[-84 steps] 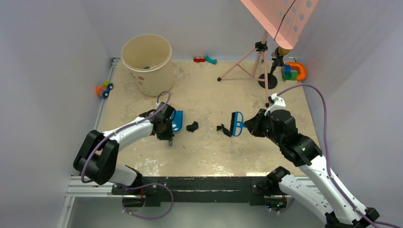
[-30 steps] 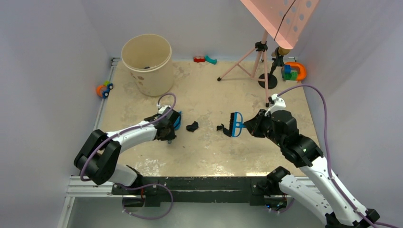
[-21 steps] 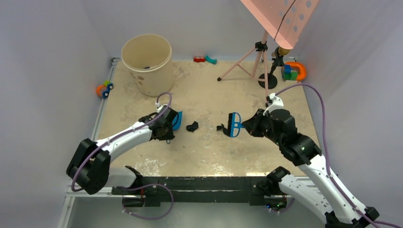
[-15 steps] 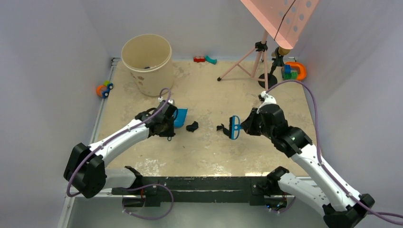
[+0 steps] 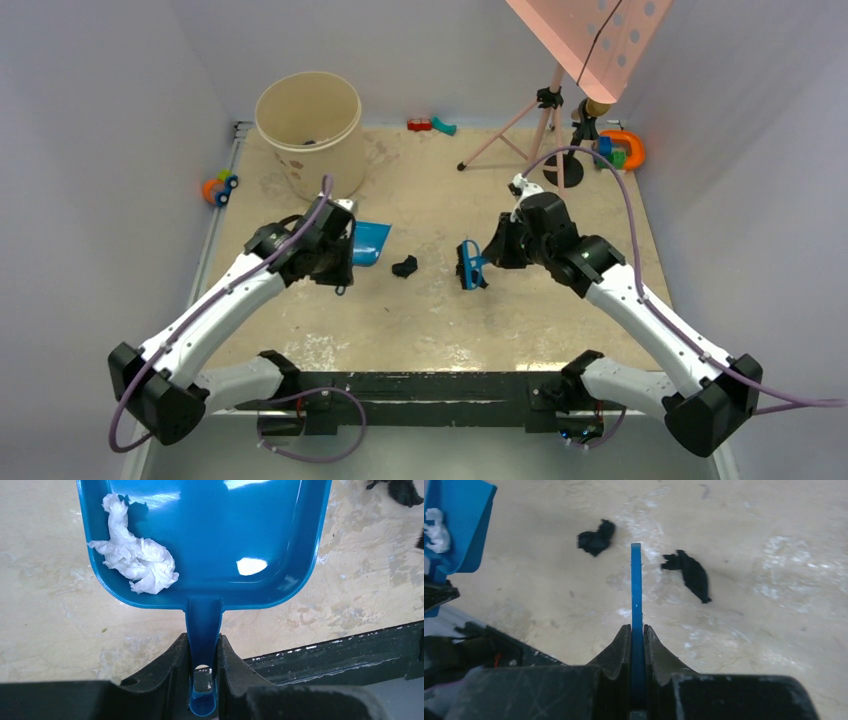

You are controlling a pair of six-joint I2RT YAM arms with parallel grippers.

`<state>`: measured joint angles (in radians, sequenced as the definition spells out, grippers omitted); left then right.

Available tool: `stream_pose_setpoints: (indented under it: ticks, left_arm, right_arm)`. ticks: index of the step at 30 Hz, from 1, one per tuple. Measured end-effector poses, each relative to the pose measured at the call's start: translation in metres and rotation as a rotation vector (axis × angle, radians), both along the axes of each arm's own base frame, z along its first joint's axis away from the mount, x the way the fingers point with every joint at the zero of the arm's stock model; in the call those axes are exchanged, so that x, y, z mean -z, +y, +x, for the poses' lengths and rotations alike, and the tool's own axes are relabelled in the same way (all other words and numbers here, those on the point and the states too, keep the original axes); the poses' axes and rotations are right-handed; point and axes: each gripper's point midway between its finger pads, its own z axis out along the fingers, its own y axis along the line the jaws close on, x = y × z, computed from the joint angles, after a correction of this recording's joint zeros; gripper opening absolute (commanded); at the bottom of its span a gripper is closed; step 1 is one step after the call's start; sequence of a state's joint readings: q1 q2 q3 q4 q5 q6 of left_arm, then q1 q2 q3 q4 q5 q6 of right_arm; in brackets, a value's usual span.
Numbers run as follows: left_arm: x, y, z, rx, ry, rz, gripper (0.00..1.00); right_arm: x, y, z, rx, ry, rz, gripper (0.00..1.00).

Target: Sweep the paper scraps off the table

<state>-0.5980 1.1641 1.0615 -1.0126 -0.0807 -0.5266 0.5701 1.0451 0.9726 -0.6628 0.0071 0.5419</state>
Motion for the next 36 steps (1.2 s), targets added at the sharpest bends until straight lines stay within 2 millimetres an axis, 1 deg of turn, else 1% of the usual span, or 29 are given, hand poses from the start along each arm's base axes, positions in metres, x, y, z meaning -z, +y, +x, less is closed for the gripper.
stream_pose_setpoints:
  ticks: [2, 4, 6, 8, 10, 13, 15, 17, 19, 21, 23, 25, 27, 29, 30, 33, 35, 36]
  left_arm:
    - [-0.015, 0.008, -0.004, -0.010, -0.038, 0.000, 0.09]
    - [-0.026, 0.017, -0.008, -0.024, -0.069, 0.010, 0.09]
    - [-0.030, 0.026, -0.012, -0.038, -0.084, 0.030, 0.09]
    - [-0.030, 0.034, -0.016, -0.049, -0.082, 0.059, 0.09]
    - [-0.029, 0.040, -0.019, -0.054, -0.072, 0.084, 0.09]
    - [-0.027, 0.046, -0.023, -0.049, -0.059, 0.117, 0.08]
    - [-0.026, 0.047, -0.024, -0.042, -0.056, 0.122, 0.09]
    - [-0.026, 0.046, -0.025, -0.028, -0.053, 0.120, 0.09]
    - [-0.026, 0.043, -0.025, -0.009, -0.050, 0.106, 0.09]
    - [-0.027, 0.039, -0.025, 0.005, -0.049, 0.090, 0.08]
    - [-0.025, 0.033, -0.024, 0.016, -0.043, 0.070, 0.07]
    - [-0.021, 0.026, -0.022, 0.028, -0.029, 0.051, 0.06]
    - [-0.016, 0.020, -0.020, 0.039, -0.015, 0.035, 0.06]
    - [-0.008, 0.013, -0.020, 0.057, 0.006, 0.017, 0.07]
    - [-0.003, 0.009, -0.022, 0.069, 0.020, 0.004, 0.07]
    - [0.006, -0.001, -0.025, 0.104, 0.045, -0.023, 0.07]
    - [0.011, -0.009, -0.028, 0.133, 0.061, -0.037, 0.07]
    - [0.013, -0.014, -0.030, 0.155, 0.070, -0.042, 0.08]
  right_arm:
    - [-0.007, 0.018, 0.004, -0.047, -0.012, 0.062, 0.00]
    - [-0.014, 0.041, 0.010, -0.088, -0.017, 0.117, 0.00]
    - [-0.018, 0.070, 0.020, -0.125, -0.014, 0.152, 0.00]
    - [-0.016, 0.101, 0.027, -0.161, 0.005, 0.177, 0.00]
    - [-0.010, 0.128, 0.033, -0.181, 0.034, 0.188, 0.00]
    - [0.008, 0.166, 0.043, -0.196, 0.089, 0.192, 0.00]
    - [0.024, 0.180, 0.049, -0.192, 0.126, 0.176, 0.00]
    - [0.039, 0.185, 0.053, -0.177, 0.152, 0.151, 0.00]
    - [0.055, 0.182, 0.056, -0.150, 0.179, 0.119, 0.00]
    - [0.071, 0.174, 0.056, -0.112, 0.207, 0.068, 0.00]
    - [0.082, 0.163, 0.056, -0.076, 0.226, 0.013, 0.00]
    - [0.085, 0.152, 0.056, -0.038, 0.228, -0.025, 0.00]
    - [0.083, 0.140, 0.054, -0.016, 0.212, -0.042, 0.00]
    - [0.078, 0.119, 0.044, -0.001, 0.198, -0.056, 0.00]
    - [0.075, 0.102, 0.037, 0.009, 0.190, -0.065, 0.00]
    - [0.063, 0.065, 0.028, 0.032, 0.172, -0.085, 0.00]
    - [0.054, 0.050, 0.027, 0.037, 0.149, -0.093, 0.00]
    - [0.046, 0.043, 0.027, 0.028, 0.126, -0.096, 0.00]
